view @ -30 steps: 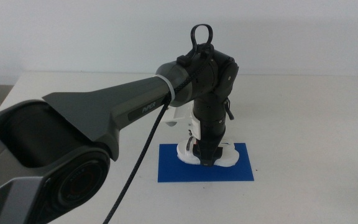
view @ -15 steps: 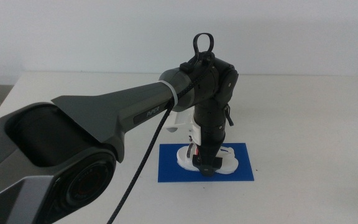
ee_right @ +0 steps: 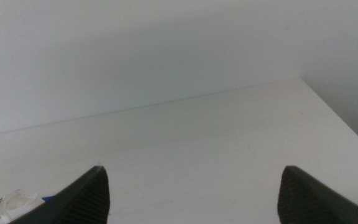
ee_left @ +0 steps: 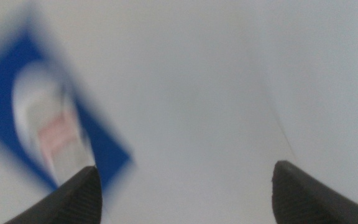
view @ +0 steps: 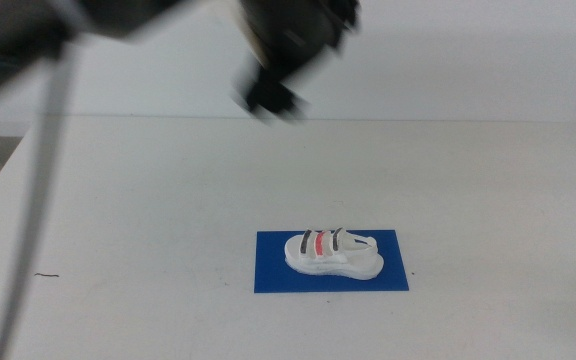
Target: Use one arm to grab the shoe from the table and place it on the mat.
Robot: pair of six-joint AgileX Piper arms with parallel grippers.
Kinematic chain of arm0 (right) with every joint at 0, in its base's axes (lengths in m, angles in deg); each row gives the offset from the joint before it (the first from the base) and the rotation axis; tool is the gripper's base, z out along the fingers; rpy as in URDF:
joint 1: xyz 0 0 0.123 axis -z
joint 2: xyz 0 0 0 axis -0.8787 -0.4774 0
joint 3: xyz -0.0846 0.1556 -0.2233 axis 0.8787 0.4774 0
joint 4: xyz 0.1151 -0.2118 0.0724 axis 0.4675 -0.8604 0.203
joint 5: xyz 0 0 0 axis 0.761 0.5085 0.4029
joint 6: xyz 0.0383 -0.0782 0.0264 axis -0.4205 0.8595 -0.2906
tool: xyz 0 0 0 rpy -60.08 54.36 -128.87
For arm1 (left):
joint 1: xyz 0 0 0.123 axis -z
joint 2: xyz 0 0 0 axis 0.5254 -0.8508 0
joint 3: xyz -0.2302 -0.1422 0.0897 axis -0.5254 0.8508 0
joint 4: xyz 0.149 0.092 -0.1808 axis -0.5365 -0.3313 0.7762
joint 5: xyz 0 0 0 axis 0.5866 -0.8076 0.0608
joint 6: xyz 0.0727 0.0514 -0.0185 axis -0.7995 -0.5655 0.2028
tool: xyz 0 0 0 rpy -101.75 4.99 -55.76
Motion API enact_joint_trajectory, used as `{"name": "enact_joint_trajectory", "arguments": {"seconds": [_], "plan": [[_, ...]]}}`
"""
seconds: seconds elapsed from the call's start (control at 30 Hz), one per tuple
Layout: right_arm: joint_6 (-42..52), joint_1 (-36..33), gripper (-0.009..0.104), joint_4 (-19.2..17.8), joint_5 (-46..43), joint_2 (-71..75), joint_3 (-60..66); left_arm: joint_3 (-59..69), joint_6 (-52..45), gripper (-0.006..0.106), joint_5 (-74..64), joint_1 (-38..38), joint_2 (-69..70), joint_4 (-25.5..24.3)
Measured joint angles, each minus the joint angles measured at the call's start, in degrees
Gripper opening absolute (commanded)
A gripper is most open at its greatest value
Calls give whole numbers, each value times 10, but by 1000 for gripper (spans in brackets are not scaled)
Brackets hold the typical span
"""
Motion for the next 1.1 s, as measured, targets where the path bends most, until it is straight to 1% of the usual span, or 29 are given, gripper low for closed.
{"name": "enact_joint_trajectory", "arguments": {"seconds": [0.03,0.13,0.23,0.3,0.33,0.43,0.53,0.67,0.73,0.8,0.9,1.1], "plan": [[0,0,79,0,0,0,0,0,-83,93,0,0,19,-42],[0,0,79,0,0,0,0,0,-298,93,-1,0,65,-138],[0,0,79,0,0,0,0,7,-484,93,-2,-1,109,-190],[0,0,79,0,0,0,0,26,-607,93,-2,-6,146,-194],[0,0,79,0,0,0,0,44,-659,93,-1,-13,170,-188],[0,0,79,0,0,0,0,117,-759,93,0,-43,267,-152],[0,0,79,0,0,0,0,209,-798,93,6,-79,377,-112],[0,0,79,0,0,0,0,323,-810,93,60,-115,520,-48],[0,0,79,0,0,0,0,369,-812,93,96,-128,579,-25],[0,0,79,0,0,0,0,408,-813,93,116,-137,621,-13],[0,0,79,0,0,0,0,474,-814,93,131,-153,676,-9],[0,0,79,0,0,0,0,606,-814,93,160,-177,779,-33]]}}
